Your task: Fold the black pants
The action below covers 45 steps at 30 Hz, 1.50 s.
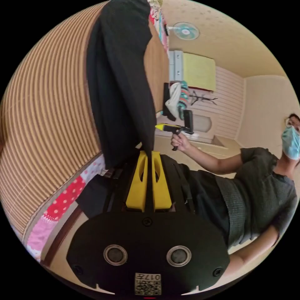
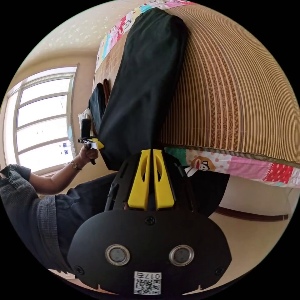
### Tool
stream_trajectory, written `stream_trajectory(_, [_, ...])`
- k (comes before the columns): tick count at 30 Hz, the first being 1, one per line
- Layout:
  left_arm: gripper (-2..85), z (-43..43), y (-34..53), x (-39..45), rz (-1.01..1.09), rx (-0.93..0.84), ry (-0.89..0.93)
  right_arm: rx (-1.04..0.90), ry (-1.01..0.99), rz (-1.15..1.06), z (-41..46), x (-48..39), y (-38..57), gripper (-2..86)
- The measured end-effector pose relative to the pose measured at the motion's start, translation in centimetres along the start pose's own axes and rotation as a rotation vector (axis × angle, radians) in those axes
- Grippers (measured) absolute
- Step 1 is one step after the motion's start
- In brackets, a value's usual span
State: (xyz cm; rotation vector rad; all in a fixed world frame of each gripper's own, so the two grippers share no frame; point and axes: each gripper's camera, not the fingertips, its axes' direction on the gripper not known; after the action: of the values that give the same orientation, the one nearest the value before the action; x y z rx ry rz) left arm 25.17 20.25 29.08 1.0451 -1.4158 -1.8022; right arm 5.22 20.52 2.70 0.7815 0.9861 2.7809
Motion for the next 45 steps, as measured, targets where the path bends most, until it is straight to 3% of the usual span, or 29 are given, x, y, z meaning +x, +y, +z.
stream_trajectory(3, [-0.6,2.2,0.5,-2.6,-0.184,-0.071,-0.291,-0.027,0.003,0.106,1.7,2.5,0.2,1.0])
stream_trajectory(4, [-0.5,2.7,0.6,-3.6,-0.262,-0.052,-0.316,-0.092,0.102,0.185,2.9,3.5,0.3,0.9])
stream_trajectory(6, [-0.2,3.2,0.7,-4.1,-0.309,-0.012,-0.253,-0.146,0.179,0.189,3.9,3.9,0.8,1.0])
stream_trajectory(14, [5.9,2.9,1.8,-0.4,-0.273,0.053,-0.364,0.019,-0.042,0.151,0.5,2.9,0.9,6.3])
stream_trajectory(16, [6.7,0.4,2.6,1.2,-0.250,0.232,-0.282,0.040,-0.056,0.150,-0.1,3.4,-0.2,7.1])
stream_trajectory(19, [6.8,-1.6,1.7,1.3,-0.255,0.326,-0.212,0.069,-0.059,0.116,-0.5,3.5,-2.0,7.2])
stream_trajectory(29, [6.8,3.1,-5.1,3.5,-0.191,0.159,-0.415,0.103,0.023,0.132,-0.4,3.5,-4.5,5.6])
stream_trajectory(35, [6.7,4.7,-2.9,3.1,-0.304,0.228,-0.417,0.074,0.054,0.157,0.1,4.1,-2.5,6.8])
stream_trajectory(45, [0.6,9.9,-2.7,5.8,-0.225,0.101,-0.410,0.034,-0.027,0.130,0.2,4.3,-0.7,2.1])
